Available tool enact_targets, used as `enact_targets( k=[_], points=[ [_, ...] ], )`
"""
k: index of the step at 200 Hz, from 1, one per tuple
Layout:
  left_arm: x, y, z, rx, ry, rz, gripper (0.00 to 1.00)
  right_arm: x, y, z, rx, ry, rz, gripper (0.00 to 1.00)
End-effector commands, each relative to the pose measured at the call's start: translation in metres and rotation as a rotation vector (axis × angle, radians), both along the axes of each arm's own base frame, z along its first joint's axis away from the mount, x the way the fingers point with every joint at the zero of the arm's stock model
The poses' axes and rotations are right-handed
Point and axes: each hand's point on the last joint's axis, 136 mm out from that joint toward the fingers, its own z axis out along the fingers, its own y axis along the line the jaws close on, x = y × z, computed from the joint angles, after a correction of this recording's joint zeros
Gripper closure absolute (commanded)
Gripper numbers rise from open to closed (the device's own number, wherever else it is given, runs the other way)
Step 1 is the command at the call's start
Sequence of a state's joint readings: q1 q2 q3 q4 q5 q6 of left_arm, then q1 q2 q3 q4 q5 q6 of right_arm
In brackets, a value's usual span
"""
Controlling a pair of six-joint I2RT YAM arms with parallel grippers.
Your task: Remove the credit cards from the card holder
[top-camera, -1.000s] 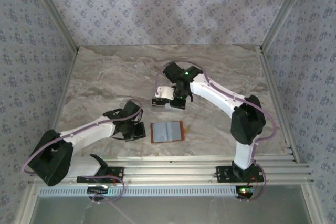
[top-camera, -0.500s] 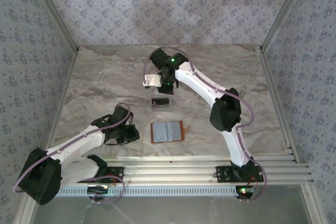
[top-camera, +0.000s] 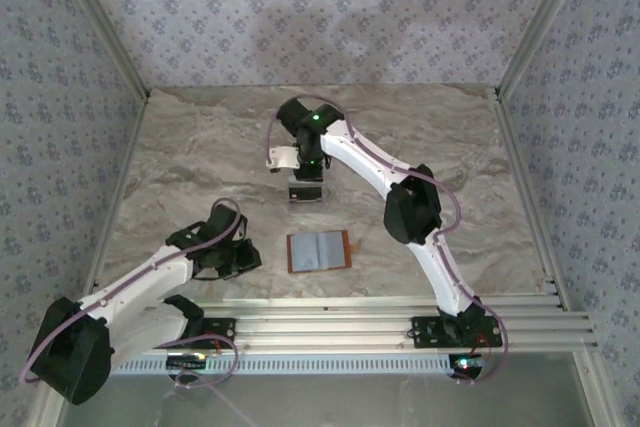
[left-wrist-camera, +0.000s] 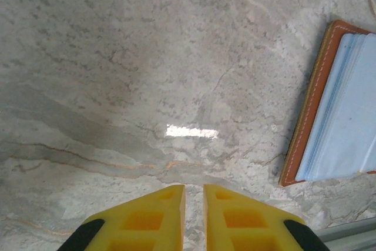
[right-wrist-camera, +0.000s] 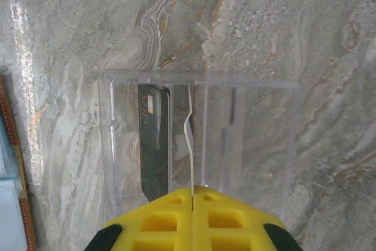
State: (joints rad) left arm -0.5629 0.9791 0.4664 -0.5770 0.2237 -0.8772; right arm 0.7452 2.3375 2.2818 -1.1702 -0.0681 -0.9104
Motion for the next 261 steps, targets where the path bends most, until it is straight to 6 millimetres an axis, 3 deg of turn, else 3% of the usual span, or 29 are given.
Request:
enact_targets(
  k=[1, 44, 100, 143, 184, 216, 261],
  points=[
    [-0.007, 0.004, -0.002, -0.001, 0.031, 0.019, 0.83, -0.006, 0.003, -0.012, -0.027, 0.030, 0.090, 1.00],
    [-0.006, 0.007, -0.001, 0.001, 0.026, 0.027, 0.83, -0.016, -0.002, -0.031, -0.055, 0.104, 0.091, 1.00],
    [-0.005, 0.009, -0.002, 0.003, 0.029, 0.029, 0.83, -0.020, -0.012, -0.039, -0.080, 0.173, 0.013, 1.00],
    [-0.003, 0.009, -0.002, 0.000, 0.033, 0.026, 0.83, -0.021, -0.022, -0.037, -0.085, 0.237, -0.087, 1.00],
    [-0.002, 0.008, -0.002, -0.001, 0.036, 0.022, 0.83, -0.024, -0.019, -0.035, -0.064, 0.270, -0.121, 1.00],
    [-0.003, 0.008, -0.001, -0.001, 0.036, 0.024, 0.83, -0.015, -0.013, -0.032, -0.036, 0.226, -0.114, 0.87],
    [-0.003, 0.009, 0.000, -0.003, 0.031, 0.027, 0.83, 0.007, -0.011, -0.019, -0.012, 0.125, -0.138, 0.79]
  ],
)
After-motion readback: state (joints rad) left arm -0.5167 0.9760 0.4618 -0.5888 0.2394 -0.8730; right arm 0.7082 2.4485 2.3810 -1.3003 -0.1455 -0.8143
